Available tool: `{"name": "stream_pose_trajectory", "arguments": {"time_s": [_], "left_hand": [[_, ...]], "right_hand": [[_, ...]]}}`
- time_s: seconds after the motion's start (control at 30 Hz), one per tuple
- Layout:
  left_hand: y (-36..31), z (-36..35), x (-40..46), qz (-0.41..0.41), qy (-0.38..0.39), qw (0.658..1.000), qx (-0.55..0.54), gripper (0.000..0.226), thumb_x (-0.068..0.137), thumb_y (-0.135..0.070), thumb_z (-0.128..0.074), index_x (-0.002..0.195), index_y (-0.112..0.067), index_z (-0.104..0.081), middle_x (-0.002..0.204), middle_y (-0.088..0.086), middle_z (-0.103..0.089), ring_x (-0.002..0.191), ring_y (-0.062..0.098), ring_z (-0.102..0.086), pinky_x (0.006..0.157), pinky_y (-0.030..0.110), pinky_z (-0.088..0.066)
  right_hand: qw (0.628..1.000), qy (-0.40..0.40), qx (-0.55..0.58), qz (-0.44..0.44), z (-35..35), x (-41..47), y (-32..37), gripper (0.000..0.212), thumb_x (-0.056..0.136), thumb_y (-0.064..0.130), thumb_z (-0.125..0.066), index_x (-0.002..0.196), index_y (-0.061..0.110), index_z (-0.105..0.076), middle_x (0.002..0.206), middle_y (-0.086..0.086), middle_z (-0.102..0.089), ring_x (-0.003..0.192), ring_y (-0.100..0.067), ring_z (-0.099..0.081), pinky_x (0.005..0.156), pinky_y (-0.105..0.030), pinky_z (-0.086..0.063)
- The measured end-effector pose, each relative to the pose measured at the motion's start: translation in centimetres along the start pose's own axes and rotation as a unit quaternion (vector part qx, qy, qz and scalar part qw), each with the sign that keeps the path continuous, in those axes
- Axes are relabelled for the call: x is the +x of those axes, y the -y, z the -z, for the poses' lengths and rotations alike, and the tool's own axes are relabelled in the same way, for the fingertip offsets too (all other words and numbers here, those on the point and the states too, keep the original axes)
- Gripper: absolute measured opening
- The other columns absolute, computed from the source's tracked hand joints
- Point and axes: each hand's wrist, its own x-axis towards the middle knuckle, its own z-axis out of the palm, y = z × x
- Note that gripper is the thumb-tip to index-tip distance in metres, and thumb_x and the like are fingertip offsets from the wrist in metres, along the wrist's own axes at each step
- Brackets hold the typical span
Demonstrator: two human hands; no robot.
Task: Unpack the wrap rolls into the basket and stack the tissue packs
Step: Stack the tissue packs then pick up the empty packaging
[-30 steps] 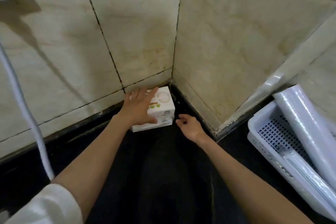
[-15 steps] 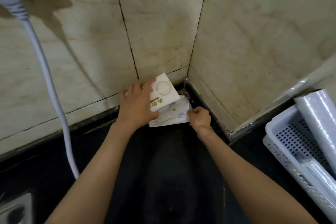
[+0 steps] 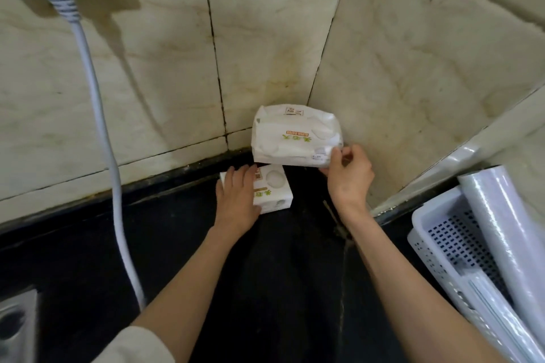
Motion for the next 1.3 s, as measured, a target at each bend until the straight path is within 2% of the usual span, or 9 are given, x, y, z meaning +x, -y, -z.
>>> {"name": "stream_pose_trajectory", "arguments": {"time_s": [0.1,0.2,0.43,0.57,0.67,0.8,1.0,1.13,1.3], "left_hand": [[0.8,-0.7,-1.1,0.084,-0.048,0.982,-0.161,0.1,0.073,-0.017,-0.074,0.145,-0.015,-0.006,0.153,0.012,-0.009,0.141,0.029,-0.007,0.115,0.043,-0.013],[1.1,-1.3,-2.7,0.191,-0.086,0.928,-0.308,0.093,0.07,-0.017,-0.077,0.143,-0.014,-0.019,0.144,0.014,-0.027,0.132,0.026,-0.029,0.109,0.04,-0.028],[-1.4,-1.7,-0.5,0.193,-0.135,0.908,-0.348,0.041,0.085,-0.005,-0.06,0.124,-0.008,-0.048,0.126,0.016,-0.05,0.109,0.025,-0.054,0.099,0.042,-0.047],[-1.7,-1.8,1.3,0.211,-0.126,0.892,-0.38,0.044,0.084,-0.004,-0.062,0.125,-0.008,-0.049,0.125,0.016,-0.052,0.11,0.026,-0.055,0.099,0.041,-0.047],[-1.3,-2.1,1.0,0.209,-0.122,0.881,-0.407,0.048,0.083,-0.006,-0.064,0.128,-0.008,-0.048,0.127,0.015,-0.052,0.109,0.022,-0.055,0.095,0.031,-0.046],[-0.9,-1.5,0.7,0.203,-0.074,0.894,-0.393,0.049,0.085,-0.013,-0.062,0.131,-0.012,-0.045,0.132,0.014,-0.051,0.119,0.025,-0.05,0.097,0.032,-0.041],[-1.5,1.5,-1.4,0.136,0.025,0.94,-0.312,0.046,0.088,-0.02,-0.059,0.131,-0.013,-0.045,0.135,0.013,-0.05,0.122,0.026,-0.047,0.087,0.023,-0.031],[-2.8,3.2,-5.4,0.104,0.049,0.973,-0.202,0.059,0.088,-0.026,-0.058,0.139,-0.011,-0.033,0.144,0.015,-0.039,0.131,0.028,-0.038,0.108,0.036,-0.034],[-6.5,3.6,-13.2,-0.073,0.058,0.991,-0.097,0.059,0.091,-0.031,-0.051,0.142,-0.014,-0.026,0.15,0.01,-0.031,0.138,0.023,-0.026,0.114,0.041,-0.028]], "right_hand": [[0.996,0.018,0.059,-0.07,-0.8,0.2,-1.1,0.017,0.092,0.012,-0.051,0.076,0.009,-0.049,0.074,0.004,-0.054,0.078,-0.024,-0.065,0.073,-0.038,-0.058],[0.988,0.036,0.094,-0.114,-2.1,0.4,-2.1,0.022,0.092,0.01,-0.051,0.071,0.011,-0.047,0.075,0.003,-0.054,0.068,-0.01,-0.06,0.071,-0.035,-0.058],[0.987,0.073,0.046,-0.138,-5.1,2.6,-3.1,0.015,0.092,0.01,-0.047,0.079,0.009,-0.056,0.086,-0.011,-0.062,0.088,-0.029,-0.064,0.082,-0.047,-0.056],[0.98,0.081,0.048,-0.176,-6.5,4.2,-3.8,0.018,0.093,0.007,-0.044,0.1,0.006,-0.061,0.097,-0.011,-0.063,0.093,-0.026,-0.062,0.088,-0.045,-0.053],[0.979,0.118,0.044,-0.163,-7.1,4.5,-4.1,0.021,0.09,0.002,-0.043,0.095,0.013,-0.06,0.091,-0.005,-0.061,0.088,-0.021,-0.059,0.083,-0.035,-0.053],[0.974,0.173,0.025,-0.142,-6.5,3.4,-4.2,0.023,0.09,0.007,-0.043,0.103,0.014,-0.061,0.097,-0.005,-0.064,0.086,-0.018,-0.058,0.074,-0.028,-0.046],[0.966,0.223,-0.033,-0.125,-1.7,0.4,-3.3,0.043,0.092,0.016,-0.045,0.135,0.009,-0.043,0.131,-0.012,-0.055,0.118,-0.026,-0.052,0.1,-0.032,-0.04],[0.965,0.237,-0.079,-0.085,4.2,-4.0,-3.3,0.045,0.093,0.019,-0.048,0.136,0.009,-0.039,0.133,-0.015,-0.053,0.118,-0.027,-0.054,0.099,-0.034,-0.041],[0.963,0.216,-0.161,0.004,14.3,-11.7,-5.2,0.048,0.091,0.024,-0.053,0.137,0.017,-0.039,0.135,-0.008,-0.052,0.124,-0.02,-0.049,0.102,-0.028,-0.036]]}}
